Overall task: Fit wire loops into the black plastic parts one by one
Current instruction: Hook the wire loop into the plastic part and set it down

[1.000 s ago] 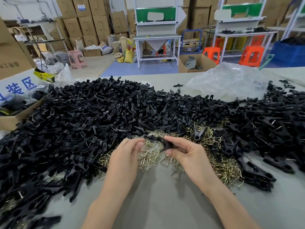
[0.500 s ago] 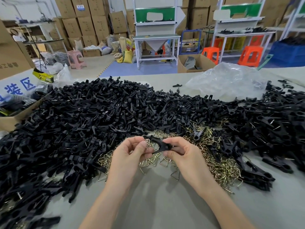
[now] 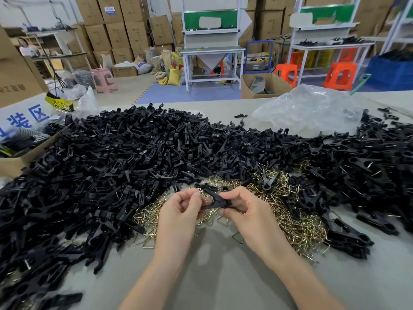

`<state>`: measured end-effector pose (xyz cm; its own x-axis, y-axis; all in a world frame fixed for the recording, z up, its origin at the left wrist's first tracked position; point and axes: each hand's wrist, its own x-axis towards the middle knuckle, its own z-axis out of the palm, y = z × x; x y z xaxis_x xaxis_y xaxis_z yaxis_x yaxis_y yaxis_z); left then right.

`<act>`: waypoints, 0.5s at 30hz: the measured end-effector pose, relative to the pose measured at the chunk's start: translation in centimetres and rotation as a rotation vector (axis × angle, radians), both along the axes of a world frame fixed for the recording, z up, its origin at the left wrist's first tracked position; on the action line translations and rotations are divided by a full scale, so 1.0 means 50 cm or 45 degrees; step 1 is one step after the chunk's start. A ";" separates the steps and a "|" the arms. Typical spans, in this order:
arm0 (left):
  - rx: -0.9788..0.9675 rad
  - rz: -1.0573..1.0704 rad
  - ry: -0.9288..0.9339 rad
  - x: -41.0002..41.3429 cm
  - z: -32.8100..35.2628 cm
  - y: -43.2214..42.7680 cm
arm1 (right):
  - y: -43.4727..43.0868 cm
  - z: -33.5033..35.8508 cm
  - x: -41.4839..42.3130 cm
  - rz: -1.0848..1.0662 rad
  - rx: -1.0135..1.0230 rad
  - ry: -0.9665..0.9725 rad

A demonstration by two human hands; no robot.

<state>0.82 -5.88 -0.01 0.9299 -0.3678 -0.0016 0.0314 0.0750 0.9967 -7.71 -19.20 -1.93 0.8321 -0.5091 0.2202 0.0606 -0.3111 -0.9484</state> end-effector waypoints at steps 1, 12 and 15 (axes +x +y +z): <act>0.024 0.012 -0.021 -0.002 -0.003 -0.001 | 0.001 0.000 -0.001 0.001 -0.039 0.004; 0.086 0.046 -0.037 -0.018 -0.007 -0.010 | 0.008 0.000 0.000 -0.028 -0.243 0.034; 0.043 -0.019 0.027 -0.021 -0.005 -0.010 | 0.007 0.000 0.000 -0.035 -0.208 0.035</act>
